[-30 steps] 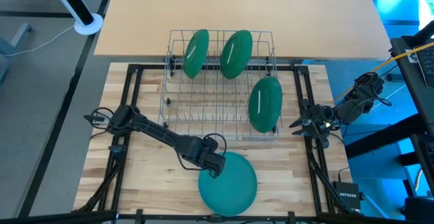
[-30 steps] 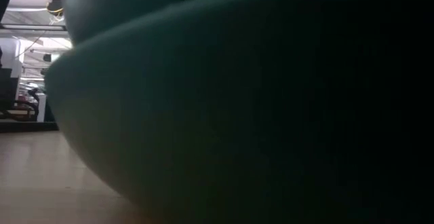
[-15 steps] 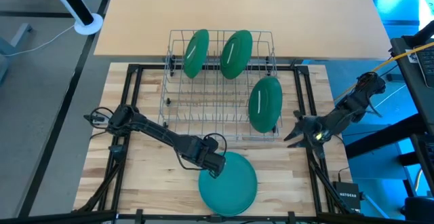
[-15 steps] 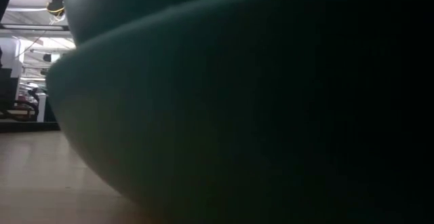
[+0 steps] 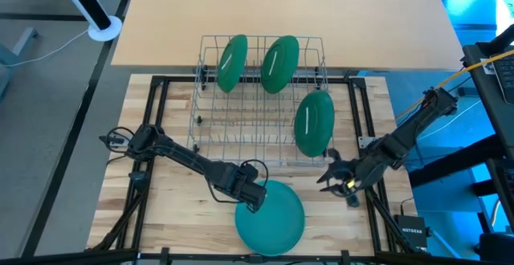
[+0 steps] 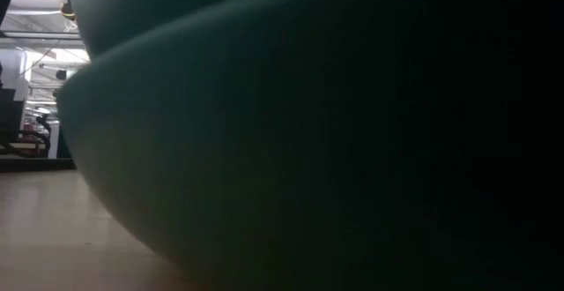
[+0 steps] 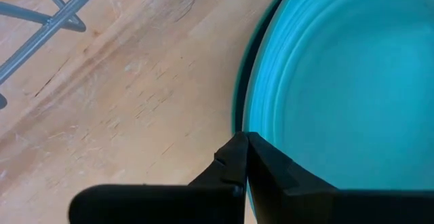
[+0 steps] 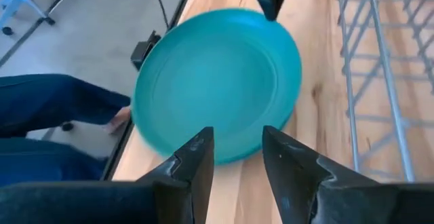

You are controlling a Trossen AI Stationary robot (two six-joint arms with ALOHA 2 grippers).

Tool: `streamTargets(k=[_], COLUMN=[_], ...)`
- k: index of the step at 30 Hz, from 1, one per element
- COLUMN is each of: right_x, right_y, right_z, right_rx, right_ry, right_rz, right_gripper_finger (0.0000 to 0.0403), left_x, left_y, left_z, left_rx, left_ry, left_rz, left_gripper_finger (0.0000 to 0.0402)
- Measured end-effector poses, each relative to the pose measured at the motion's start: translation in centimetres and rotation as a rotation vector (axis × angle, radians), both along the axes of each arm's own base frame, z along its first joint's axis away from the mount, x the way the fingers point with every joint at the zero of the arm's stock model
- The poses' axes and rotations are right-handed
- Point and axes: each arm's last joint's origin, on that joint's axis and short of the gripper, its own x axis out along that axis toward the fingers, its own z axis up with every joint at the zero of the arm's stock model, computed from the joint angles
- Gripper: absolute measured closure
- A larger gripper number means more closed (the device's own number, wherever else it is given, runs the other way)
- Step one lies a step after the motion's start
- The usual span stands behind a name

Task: Sort dishes
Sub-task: Put the top light green plate in the dish rack

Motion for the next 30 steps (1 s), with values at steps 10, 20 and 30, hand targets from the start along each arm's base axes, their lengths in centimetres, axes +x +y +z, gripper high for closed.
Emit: streamTargets(k=[10, 20, 30], right_x=[3.6, 6.0, 7.6], right_y=[2.6, 4.5, 5.4], right_z=[-4.1, -8.3, -10.7], right_rx=[-0.21, -0.159, -0.189], right_ry=[0.052, 0.155, 0.108], right_rz=[-0.054, -0.215, -0.329], right_gripper_finger=[0.0271, 0.0271, 0.0272], left_x=[0.0, -0.3, -0.6], left_y=[-0.1, -0.7, -1.3], left_z=[0.0, 0.0, 0.0], left_rx=[0.009, 0.012, 0.012], left_ry=[0.001, -0.001, -0.001], left_rz=[-0.026, -0.041, -0.058], left_gripper_finger=[0.0401, 0.0401, 0.0401])
